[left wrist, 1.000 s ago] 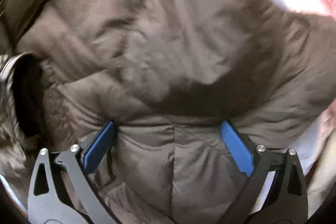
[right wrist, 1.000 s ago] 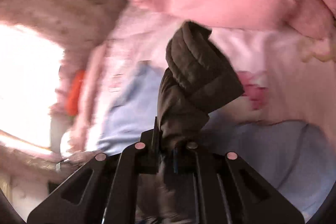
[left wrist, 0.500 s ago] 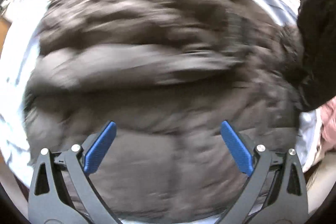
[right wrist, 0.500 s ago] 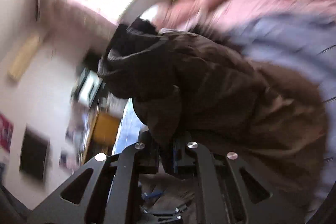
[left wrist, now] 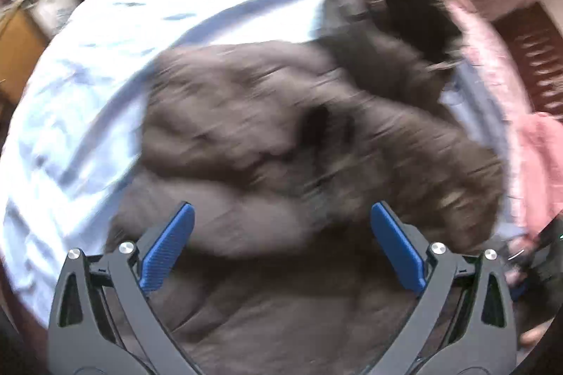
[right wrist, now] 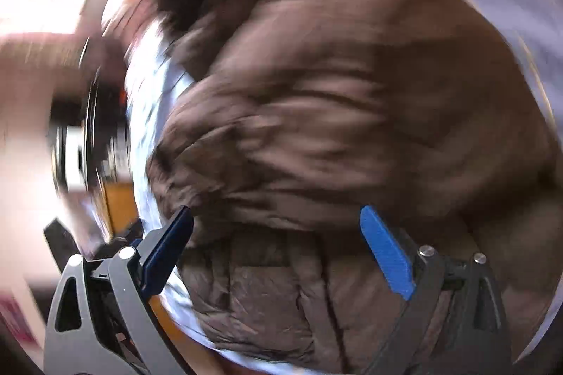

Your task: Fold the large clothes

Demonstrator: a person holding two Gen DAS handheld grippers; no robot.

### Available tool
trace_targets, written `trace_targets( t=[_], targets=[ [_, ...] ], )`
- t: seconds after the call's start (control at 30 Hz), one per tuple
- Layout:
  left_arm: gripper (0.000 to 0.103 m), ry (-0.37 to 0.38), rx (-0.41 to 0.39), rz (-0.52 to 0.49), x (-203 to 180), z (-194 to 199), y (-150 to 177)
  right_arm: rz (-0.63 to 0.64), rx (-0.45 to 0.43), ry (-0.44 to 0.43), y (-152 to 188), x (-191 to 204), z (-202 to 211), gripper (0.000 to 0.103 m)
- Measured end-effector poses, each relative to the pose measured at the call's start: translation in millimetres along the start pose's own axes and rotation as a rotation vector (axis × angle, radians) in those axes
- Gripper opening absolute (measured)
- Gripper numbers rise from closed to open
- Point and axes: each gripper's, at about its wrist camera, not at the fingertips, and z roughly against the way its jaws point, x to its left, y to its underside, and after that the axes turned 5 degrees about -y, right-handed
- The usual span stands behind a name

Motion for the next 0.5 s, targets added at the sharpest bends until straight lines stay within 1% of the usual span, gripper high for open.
trace_targets(
  t=[0.03,0.07,0.1,0.13,0.17,0.2,0.23,0.27,0.3,0.33,0.37,0.4,0.43,0.47,0.5],
  targets=[
    [0.101,0.027,0.013,-0.042,-16.6,-6.3,-13.0,-0.1,-0.028,0.004,0.6,-20.1,4.6,0.096],
    [0.101,0.03,0.008,-0.098,-34.8,-14.3,-26.2,-0.164,-0.047,-0.002,-3.2,-35.0,2.8,0.096],
    [0.101,0.022,0.001,-0.129,-46.5,-20.1,-33.1,-0.222,-0.063,-0.017,-4.4,-49.4,3.2,0.096],
    [0.101,0.018,0.004,-0.173,-60.6,-29.1,-40.7,-0.246,-0.065,-0.042,-9.0,-56.0,2.8,0.096],
    [0.101,0.018,0.012,-0.202,-69.2,-36.6,-41.6,-0.251,-0.064,-0.072,-12.1,-57.9,3.3,0.096],
    [0.101,0.012,0.026,-0.245,-81.1,-50.0,-45.0,-0.25,-0.067,-0.127,-17.2,-55.8,2.6,0.096],
    [0.101,-0.027,0.036,-0.28,-89.1,-61.1,-44.4,-0.244,-0.083,-0.203,-24.0,-50.2,4.1,0.096],
    [0.101,-0.092,0.045,-0.309,-94.4,-77.7,-42.9,-0.236,-0.101,-0.253,-28.3,-46.7,3.4,0.096],
    [0.101,-0.158,0.082,-0.317,-92.6,-98.0,-38.8,-0.22,-0.123,-0.316,-35.9,-41.7,7.0,0.096],
    [0.101,-0.159,0.142,-0.285,-83.3,-117.3,-32.8,-0.207,-0.131,-0.348,-41.2,-38.1,9.6,0.096],
    [0.101,-0.143,0.199,-0.23,-69.2,-133.3,-24.9,-0.186,-0.141,-0.373,-50.0,-34.0,13.7,0.096],
    [0.101,-0.126,0.232,-0.179,-57.3,-144.1,-18.5,-0.162,-0.136,-0.369,-58.7,-29.9,17.7,0.096],
    [0.101,-0.115,0.237,-0.162,-50.9,-149.7,-13.5,-0.14,-0.111,-0.355,-66.7,-25.9,20.7,0.096],
    [0.101,-0.119,0.228,-0.171,-49.3,-151.3,-10.3,-0.124,-0.071,-0.337,-70.8,-24.0,19.1,0.096],
    [0.101,-0.142,0.211,-0.195,-50.9,-150.8,-6.4,-0.085,0.007,-0.298,-75.5,-19.1,16.6,0.096]
  ],
)
